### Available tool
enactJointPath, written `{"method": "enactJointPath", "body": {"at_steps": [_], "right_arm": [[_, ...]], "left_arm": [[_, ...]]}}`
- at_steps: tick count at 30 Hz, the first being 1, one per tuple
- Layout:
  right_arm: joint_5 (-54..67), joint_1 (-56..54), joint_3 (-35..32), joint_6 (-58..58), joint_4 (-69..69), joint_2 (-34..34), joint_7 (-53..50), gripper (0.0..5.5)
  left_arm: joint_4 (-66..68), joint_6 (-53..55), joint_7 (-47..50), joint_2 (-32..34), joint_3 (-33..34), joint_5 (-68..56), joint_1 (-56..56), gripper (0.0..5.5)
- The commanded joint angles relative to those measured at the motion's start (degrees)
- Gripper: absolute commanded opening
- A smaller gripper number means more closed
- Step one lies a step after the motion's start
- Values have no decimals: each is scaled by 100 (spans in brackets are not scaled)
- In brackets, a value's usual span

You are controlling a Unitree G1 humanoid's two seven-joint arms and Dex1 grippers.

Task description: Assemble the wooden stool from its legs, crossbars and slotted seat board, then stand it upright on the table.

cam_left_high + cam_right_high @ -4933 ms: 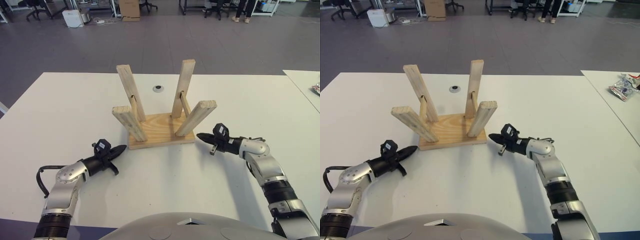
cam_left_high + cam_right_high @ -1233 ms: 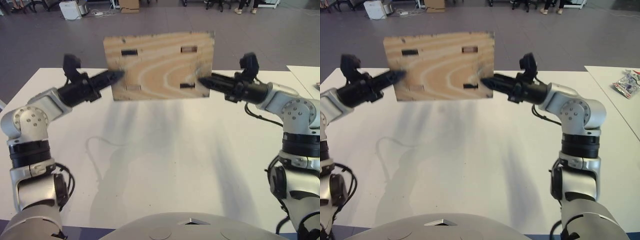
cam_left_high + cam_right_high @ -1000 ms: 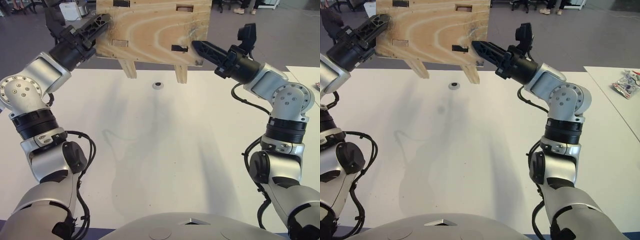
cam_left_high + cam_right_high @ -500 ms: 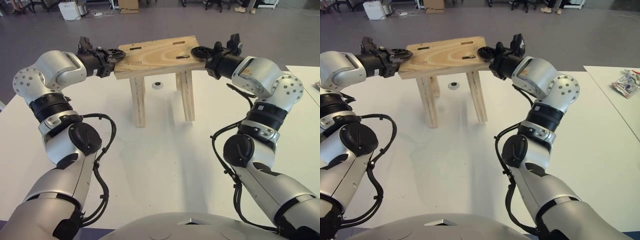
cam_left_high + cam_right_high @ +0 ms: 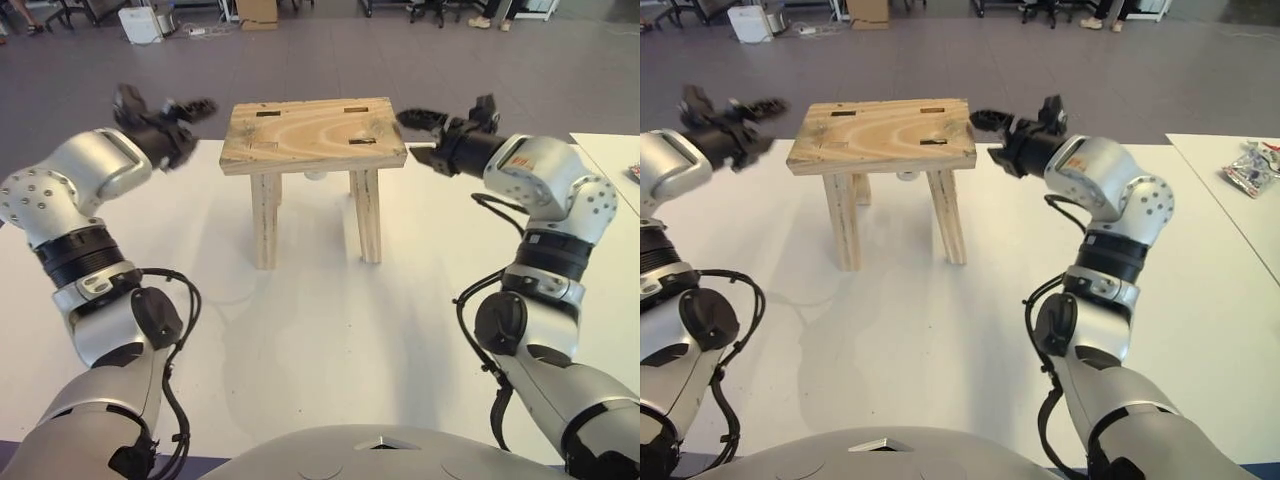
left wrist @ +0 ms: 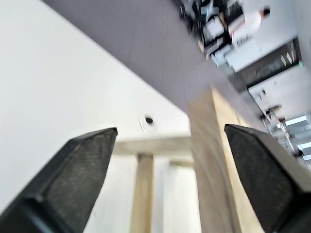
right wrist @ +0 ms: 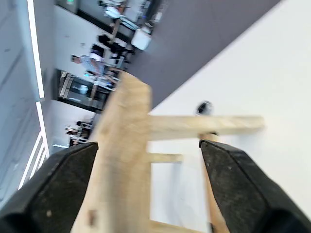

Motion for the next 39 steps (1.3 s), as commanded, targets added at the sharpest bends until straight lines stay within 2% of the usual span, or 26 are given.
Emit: {"method": "enactJointPath", "body": {"at_steps": [1, 4, 5, 6, 8, 9, 11, 13, 16, 22, 26, 30, 39], "right_arm": [[-70, -807, 195, -157, 37, -674, 658, 389], [-1412, -617, 728, -425, -268, -1434, 1857, 389], [-2297, -253, 1258, -765, -542, -1802, 2452, 389], [-3395, 415, 1964, -1433, -874, -2158, 3087, 389], [-4856, 1553, 2831, -2481, -1297, -2405, 3870, 389], [-5607, 2156, 3215, -3204, -1348, -2357, 4020, 389], [-6524, 3109, 3645, -4146, -1288, -2014, 4083, 389], [-6942, 3599, 3665, -4608, -1138, -1606, 4043, 389], [-7294, 3842, 3432, -4972, -900, -1055, 3927, 389], [-7716, 4400, 3343, -5309, -1039, -306, 4041, 389], [-8041, 4557, 3197, -5479, -1135, -137, 4028, 389], [-8208, 4637, 2952, -5520, -1199, -53, 4050, 389], [-8401, 4486, 2726, -5530, -1170, 261, 4071, 389]], "left_arm": [[-1148, -479, -2247, 1058, -1085, 952, -104, 406], [-1935, -1172, -3165, 1756, -1469, 2019, 790, 406], [-2127, -1750, -3359, 1881, -1488, 2614, 1375, 406], [-2168, -2313, -3384, 1771, -1277, 3134, 2158, 406], [-2061, -3408, -3273, 1437, -1041, 4107, 3474, 406], [-1890, -4201, -3092, 1150, -1205, 4752, 4169, 406], [-1870, -5099, -2868, 186, -1429, 5182, 5143, 406], [-1960, -5630, -2554, -649, -1463, 5326, 5541, 406], [-2183, -6083, -2518, -1150, -1664, 5644, 5838, 406], [-2514, -5991, -3079, -1424, -1899, 5369, 5862, 406], [-2798, -6029, -3021, -1802, -1950, 5235, 5883, 406], [-2893, -6113, -3138, -2080, -2280, 5344, 5843, 406], [-2326, -6406, -3214, -2166, -2227, 5449, 5368, 406]]}}
